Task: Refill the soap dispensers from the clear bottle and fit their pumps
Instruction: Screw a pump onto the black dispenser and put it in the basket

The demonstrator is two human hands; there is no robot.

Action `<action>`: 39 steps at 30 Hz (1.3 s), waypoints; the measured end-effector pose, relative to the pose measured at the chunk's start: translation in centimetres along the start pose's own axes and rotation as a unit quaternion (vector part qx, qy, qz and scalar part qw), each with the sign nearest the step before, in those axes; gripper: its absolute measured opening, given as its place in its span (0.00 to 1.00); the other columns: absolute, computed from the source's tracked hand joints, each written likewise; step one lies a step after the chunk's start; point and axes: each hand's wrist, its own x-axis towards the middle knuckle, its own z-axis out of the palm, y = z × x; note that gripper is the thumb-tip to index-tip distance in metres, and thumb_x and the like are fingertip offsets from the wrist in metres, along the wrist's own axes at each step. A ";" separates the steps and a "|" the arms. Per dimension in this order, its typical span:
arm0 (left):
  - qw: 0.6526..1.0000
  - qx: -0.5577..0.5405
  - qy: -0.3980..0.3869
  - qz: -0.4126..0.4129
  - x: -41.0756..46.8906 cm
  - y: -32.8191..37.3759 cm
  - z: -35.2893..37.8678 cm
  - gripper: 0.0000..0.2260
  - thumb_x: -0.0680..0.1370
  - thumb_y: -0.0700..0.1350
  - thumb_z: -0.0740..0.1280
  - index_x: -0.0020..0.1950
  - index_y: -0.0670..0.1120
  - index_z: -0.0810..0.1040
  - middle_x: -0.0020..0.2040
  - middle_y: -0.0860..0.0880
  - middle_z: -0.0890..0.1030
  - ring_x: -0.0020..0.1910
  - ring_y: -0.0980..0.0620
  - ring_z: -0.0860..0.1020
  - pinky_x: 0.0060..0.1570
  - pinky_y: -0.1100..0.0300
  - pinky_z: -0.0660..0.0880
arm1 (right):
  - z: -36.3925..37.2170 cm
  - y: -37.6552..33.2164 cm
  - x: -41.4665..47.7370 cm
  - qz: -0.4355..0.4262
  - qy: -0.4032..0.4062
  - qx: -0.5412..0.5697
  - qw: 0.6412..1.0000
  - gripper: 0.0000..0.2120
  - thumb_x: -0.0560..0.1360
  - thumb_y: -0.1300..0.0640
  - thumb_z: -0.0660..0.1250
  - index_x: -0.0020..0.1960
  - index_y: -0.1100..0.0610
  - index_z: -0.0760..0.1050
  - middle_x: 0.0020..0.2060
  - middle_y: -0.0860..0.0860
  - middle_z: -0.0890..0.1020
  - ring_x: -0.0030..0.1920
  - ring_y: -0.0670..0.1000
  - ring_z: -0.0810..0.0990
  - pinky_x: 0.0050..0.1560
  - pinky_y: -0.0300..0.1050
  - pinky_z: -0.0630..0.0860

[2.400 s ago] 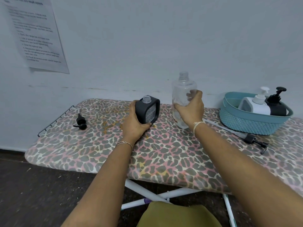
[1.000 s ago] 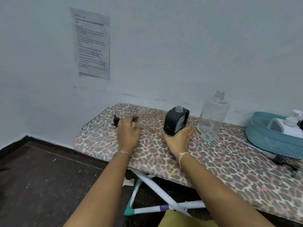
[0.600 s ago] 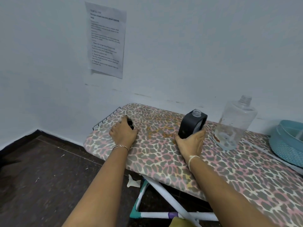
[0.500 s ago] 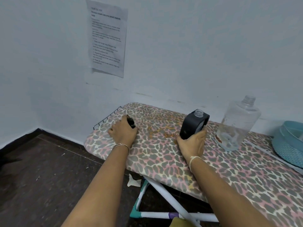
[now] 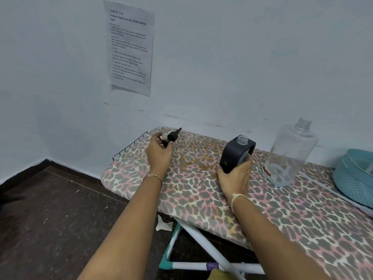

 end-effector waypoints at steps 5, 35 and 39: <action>0.996 -0.082 -0.035 0.007 0.6 3.0 1.7 0.17 0.82 0.41 0.61 0.71 0.45 0.69 0.56 0.48 0.75 0.51 0.53 0.77 0.45 0.73 0.71 | -0.3 -0.1 -0.2 -0.002 0.004 0.014 1.000 0.47 0.69 0.53 0.76 0.76 0.60 0.49 0.72 0.58 0.63 0.69 0.58 0.67 0.66 0.51 0.67; 0.915 0.087 -0.170 0.355 -1.9 13.9 11.7 0.13 0.83 0.38 0.55 0.63 0.45 0.76 0.56 0.47 0.76 0.50 0.57 0.76 0.52 0.60 0.72 | -0.3 0.3 0.2 0.015 -0.008 0.035 0.999 0.44 0.69 0.53 0.75 0.75 0.57 0.51 0.72 0.56 0.64 0.69 0.56 0.69 0.66 0.52 0.70; 0.883 0.128 -0.269 0.362 -2.7 13.2 12.3 0.12 0.83 0.40 0.58 0.65 0.46 0.74 0.57 0.46 0.77 0.55 0.51 0.76 0.56 0.56 0.73 | -0.2 0.4 0.2 0.012 -0.009 0.036 0.999 0.45 0.69 0.52 0.75 0.75 0.58 0.51 0.73 0.55 0.63 0.70 0.55 0.67 0.67 0.51 0.69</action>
